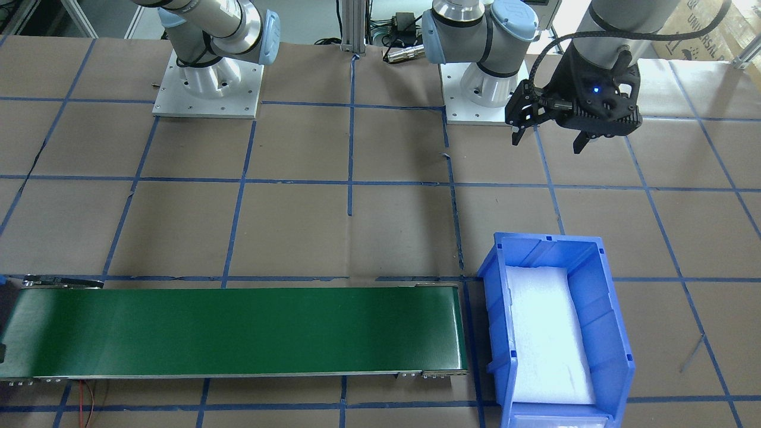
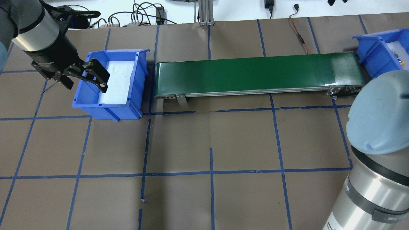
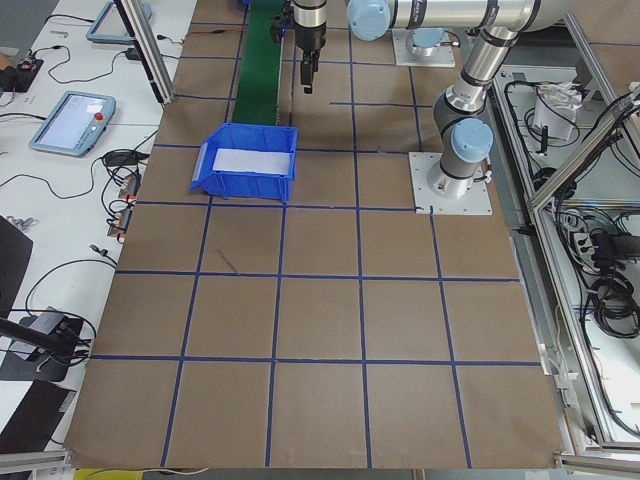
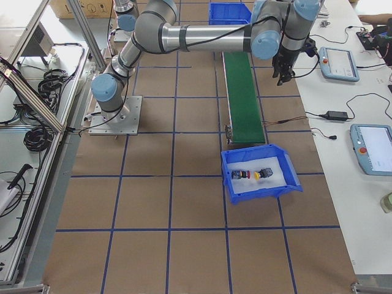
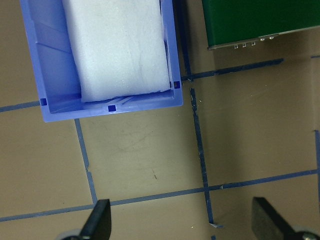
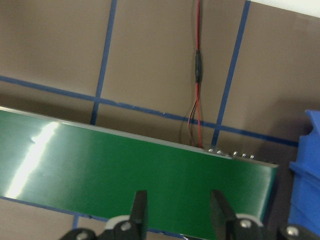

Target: Transport two buttons from left to right

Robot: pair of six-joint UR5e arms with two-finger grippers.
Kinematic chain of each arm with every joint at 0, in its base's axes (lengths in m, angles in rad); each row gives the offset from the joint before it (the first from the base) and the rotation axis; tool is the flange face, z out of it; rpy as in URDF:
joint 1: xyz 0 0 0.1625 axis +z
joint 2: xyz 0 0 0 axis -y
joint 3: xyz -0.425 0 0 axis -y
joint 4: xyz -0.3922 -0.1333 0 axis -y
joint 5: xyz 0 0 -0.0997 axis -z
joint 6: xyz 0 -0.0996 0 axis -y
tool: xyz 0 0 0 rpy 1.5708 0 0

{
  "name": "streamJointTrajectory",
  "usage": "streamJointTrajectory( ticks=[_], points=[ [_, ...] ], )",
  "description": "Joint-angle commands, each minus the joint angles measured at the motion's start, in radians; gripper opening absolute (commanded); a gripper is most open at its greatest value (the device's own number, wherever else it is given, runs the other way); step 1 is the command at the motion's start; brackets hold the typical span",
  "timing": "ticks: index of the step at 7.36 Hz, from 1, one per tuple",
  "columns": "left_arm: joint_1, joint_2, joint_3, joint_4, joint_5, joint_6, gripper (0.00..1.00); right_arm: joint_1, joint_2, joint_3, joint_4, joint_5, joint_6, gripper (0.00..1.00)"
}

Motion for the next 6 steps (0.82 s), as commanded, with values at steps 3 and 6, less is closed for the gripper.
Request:
streamJointTrajectory(
  ticks=[3,6],
  points=[
    [0.0,0.007,-0.02,0.011,0.0,0.002,1.0,0.203,-0.339,0.391,0.001,-0.004,0.276,1.0],
    [0.002,0.007,-0.02,0.013,0.0,0.003,1.0,0.235,-0.572,0.712,-0.136,-0.073,0.31,0.99]
  ],
)
